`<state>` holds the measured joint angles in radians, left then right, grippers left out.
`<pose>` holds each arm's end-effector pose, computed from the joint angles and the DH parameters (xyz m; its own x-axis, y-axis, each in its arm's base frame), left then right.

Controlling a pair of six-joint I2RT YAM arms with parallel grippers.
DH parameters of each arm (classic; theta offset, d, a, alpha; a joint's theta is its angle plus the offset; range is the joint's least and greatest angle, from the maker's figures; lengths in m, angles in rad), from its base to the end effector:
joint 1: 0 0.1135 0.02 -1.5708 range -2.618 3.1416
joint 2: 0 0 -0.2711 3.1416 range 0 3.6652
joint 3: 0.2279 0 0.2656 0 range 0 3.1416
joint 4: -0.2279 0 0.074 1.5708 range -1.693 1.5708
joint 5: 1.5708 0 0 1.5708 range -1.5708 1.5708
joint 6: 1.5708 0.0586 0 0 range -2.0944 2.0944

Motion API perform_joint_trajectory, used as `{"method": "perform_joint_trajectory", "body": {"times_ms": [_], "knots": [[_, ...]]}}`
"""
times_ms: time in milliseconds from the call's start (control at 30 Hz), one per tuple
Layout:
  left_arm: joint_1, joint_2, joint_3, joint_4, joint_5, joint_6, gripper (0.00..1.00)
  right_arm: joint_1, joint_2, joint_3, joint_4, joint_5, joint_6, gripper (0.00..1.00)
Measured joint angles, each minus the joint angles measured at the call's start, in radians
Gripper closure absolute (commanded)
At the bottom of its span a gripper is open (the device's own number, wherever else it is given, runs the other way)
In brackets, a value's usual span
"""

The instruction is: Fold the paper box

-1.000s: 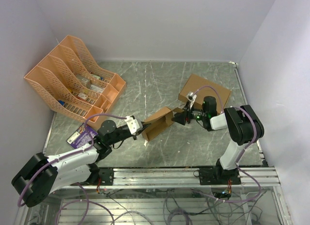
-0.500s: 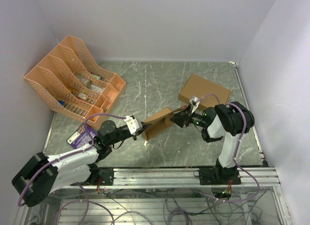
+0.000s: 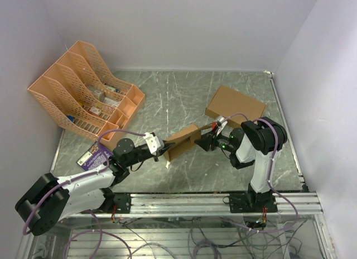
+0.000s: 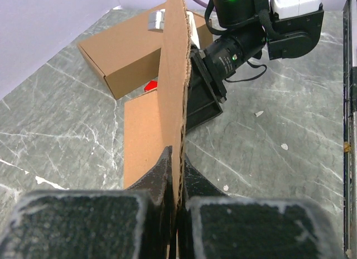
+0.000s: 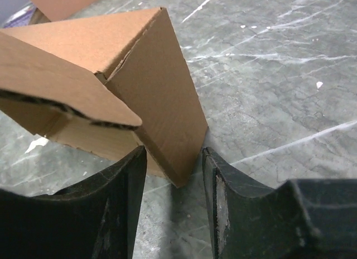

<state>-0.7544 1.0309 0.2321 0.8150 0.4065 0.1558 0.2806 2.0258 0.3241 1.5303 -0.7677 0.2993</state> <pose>0.1531 -0.1757 0.2046 0.1540 0.0509 -0.9868 0.9042 0.3954 0.1615 0.2571 0.1165 0.0729 -0.4092 0.1028 -0.9066 -0.7704 0.4935 0.4037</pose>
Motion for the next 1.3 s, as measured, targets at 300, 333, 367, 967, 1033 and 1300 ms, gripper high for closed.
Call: {"method": "perform_joint_trajectory", "body": {"times_ms": [300, 333, 367, 967, 1033, 1300], "knots": [[0.0, 0.003, 0.0, 0.005, 0.002, -0.015, 0.93, 0.016, 0.012, 0.0, 0.0, 0.055, -0.071, 0.64], [0.0, 0.003, 0.0, 0.005, 0.002, -0.019, 0.93, 0.016, 0.012, 0.0, 0.0, 0.058, -0.078, 0.64], [0.0, 0.003, 0.0, 0.004, 0.001, -0.021, 0.93, 0.016, 0.012, 0.0, 0.0, 0.059, -0.083, 0.64], [-0.005, 0.01, 0.0, 0.0, 0.002, -0.042, 0.93, 0.035, -0.068, -0.043, 0.0, 0.074, -0.196, 0.72], [-0.006, 0.01, 0.0, -0.003, 0.003, -0.042, 0.93, 0.041, -0.081, -0.053, 0.0, 0.081, -0.201, 0.73], [-0.009, 0.003, 0.0, -0.021, 0.008, -0.052, 0.93, 0.042, -0.114, -0.074, 0.0, 0.096, -0.203, 0.69]]}}
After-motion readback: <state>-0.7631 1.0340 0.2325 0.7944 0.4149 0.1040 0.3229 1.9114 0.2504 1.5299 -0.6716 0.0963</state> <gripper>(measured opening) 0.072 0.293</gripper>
